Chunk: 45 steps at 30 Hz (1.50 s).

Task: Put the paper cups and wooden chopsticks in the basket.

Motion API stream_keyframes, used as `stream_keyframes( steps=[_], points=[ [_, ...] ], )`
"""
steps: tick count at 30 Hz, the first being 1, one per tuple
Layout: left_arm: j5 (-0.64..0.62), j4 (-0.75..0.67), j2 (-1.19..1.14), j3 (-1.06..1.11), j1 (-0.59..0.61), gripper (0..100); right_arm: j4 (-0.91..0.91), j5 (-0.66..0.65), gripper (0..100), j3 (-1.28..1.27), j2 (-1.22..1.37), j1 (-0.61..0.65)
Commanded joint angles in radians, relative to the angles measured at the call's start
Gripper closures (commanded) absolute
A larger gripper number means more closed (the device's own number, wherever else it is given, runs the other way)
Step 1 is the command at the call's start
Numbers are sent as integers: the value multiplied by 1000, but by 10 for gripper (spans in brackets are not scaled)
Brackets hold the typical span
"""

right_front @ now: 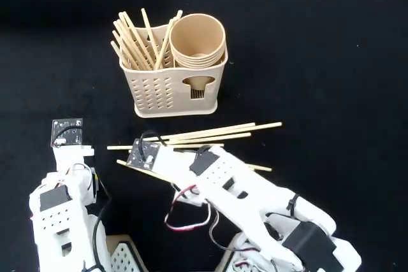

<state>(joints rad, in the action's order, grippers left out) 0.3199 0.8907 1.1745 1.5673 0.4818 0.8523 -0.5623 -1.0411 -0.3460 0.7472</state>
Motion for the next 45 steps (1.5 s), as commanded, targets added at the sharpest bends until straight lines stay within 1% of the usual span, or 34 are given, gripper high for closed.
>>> stream_keyframes(
  steps=[1, 4, 7, 12, 17, 24, 29, 31, 33, 39, 41, 45],
  points=[
    [6, -21, -2, 2, 8, 877, -2, -44, 838, 81, -2, -60],
    [6, -21, -2, 2, 8, 877, -2, -72, 836, 111, -2, -114],
    [6, -21, -2, 2, 8, 877, -2, -101, 836, 125, -2, -140],
    [6, -21, -2, 2, 8, 877, -3, -120, 834, 108, 7, -133],
    [6, -21, -2, 2, 8, 877, -9, -124, 760, 76, 8, -133],
    [6, -21, -2, 2, 8, 877, -11, -126, 762, 79, 22, -138],
    [6, -21, -2, 2, 8, 877, -52, -126, 762, 108, 156, -138],
    [6, -21, -2, 2, 8, 877, -28, -126, 763, 148, 196, -138],
    [6, -21, -2, 2, 8, 877, -15, -124, 793, 166, 205, -137],
    [6, -21, -2, 2, 8, 877, -8, -118, 982, 139, 105, -138],
    [6, -21, -2, 2, 8, 877, -3, -117, 981, 114, 45, -138],
    [6, -21, -2, 2, 8, 877, 81, -118, 984, 102, -81, -138]
  ],
)
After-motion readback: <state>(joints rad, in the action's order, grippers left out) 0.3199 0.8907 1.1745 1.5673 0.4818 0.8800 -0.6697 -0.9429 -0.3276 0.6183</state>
